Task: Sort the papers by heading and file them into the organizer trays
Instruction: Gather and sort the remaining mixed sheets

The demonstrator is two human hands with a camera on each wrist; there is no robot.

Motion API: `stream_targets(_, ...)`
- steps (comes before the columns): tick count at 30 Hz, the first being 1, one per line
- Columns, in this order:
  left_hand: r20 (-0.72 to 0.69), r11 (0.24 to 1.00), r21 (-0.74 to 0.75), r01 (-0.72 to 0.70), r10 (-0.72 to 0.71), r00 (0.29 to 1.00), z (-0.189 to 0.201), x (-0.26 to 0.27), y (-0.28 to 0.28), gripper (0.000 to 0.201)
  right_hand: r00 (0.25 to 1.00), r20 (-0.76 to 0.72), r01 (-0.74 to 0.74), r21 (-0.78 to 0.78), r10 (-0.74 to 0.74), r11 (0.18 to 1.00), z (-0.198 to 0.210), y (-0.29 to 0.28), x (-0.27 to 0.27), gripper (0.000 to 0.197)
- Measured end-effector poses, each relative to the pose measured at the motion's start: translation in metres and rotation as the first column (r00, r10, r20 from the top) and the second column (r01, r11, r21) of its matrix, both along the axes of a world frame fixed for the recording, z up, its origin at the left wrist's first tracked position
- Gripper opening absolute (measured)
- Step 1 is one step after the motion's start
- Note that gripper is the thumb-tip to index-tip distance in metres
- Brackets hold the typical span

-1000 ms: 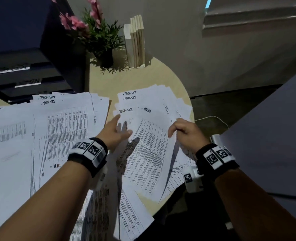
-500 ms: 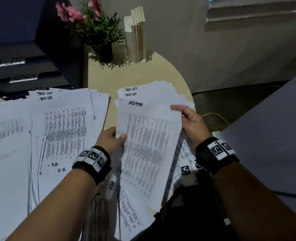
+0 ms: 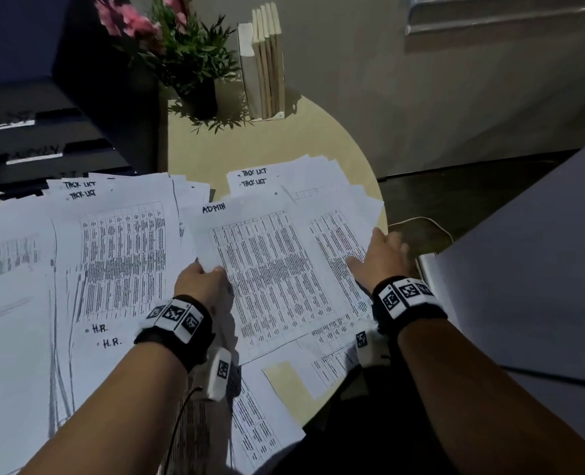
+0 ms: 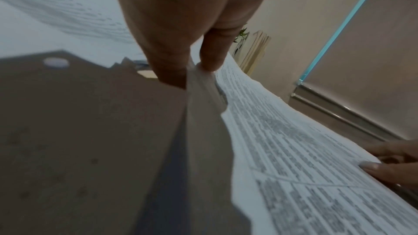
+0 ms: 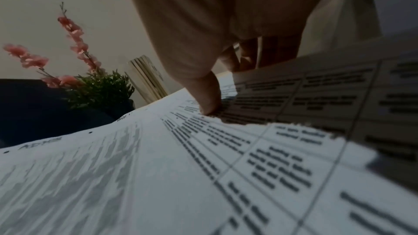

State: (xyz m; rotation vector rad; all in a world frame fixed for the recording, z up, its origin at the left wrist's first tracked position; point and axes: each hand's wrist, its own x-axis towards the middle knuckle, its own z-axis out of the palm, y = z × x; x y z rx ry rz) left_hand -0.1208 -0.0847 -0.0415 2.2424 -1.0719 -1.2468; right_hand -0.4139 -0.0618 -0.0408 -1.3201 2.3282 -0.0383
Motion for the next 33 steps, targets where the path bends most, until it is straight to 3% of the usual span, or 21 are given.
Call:
stream_targets(4, -0.039, 0.999, -0.019, 0.034, -0.035, 0.999, 0.004, -0.015, 0.005, 0.015, 0.998, 0.057, 0.007, 0.033, -0.009, 0.999, -0.005, -0.004, 0.002, 0.069)
stream_targets(8, 0.012, 0.995, -0.041, 0.093, -0.093, 0.996, 0.000, -0.018, 0.007, 0.015, 0.999, 0.042, -0.025, -0.034, 0.027, 0.999, -0.005, -0.005, 0.003, 0.060)
stream_targets(12, 0.062, 0.989, -0.038, 0.142, -0.139, 0.988, -0.003, -0.020, 0.011, 0.025, 0.998, 0.054, 0.013, -0.017, -0.012, 1.000, -0.009, -0.008, 0.007, 0.074)
stream_targets(16, 0.123, 0.983, -0.050, 0.175, -0.168, 0.978, -0.002, -0.025, 0.014, 0.020, 0.999, 0.010, 0.040, -0.008, -0.040, 0.999, -0.010, -0.011, 0.005, 0.085)
stream_targets(22, 0.056, 0.979, -0.108, 0.176, -0.170, 0.984, -0.001, -0.040, 0.015, 0.022, 0.996, 0.082, -0.026, 0.008, 0.025, 1.000, -0.007, -0.008, 0.014, 0.062)
stream_targets(26, 0.077, 0.968, -0.159, 0.196, -0.186, 0.980, -0.001, -0.054, 0.016, 0.019, 0.997, 0.069, -0.030, -0.038, 0.033, 0.999, -0.005, -0.002, 0.021, 0.059)
stream_targets(28, 0.155, 0.966, -0.133, 0.220, -0.199, 0.968, -0.001, -0.060, 0.015, 0.024, 0.992, 0.115, -0.048, -0.026, 0.050, 0.999, -0.003, -0.003, 0.021, 0.059)
stream_targets(30, 0.174, 0.976, -0.104, 0.191, -0.171, 0.970, 0.003, -0.065, 0.016, 0.041, 0.979, 0.193, -0.069, 0.005, 0.067, 0.998, -0.001, -0.003, 0.019, 0.057)
stream_targets(33, 0.031, 0.984, -0.175, 0.033, -0.028, 0.999, 0.013, -0.072, 0.014, 0.069, 0.989, 0.134, -0.065, 0.024, 0.062, 0.998, 0.000, 0.000, 0.017, 0.047)
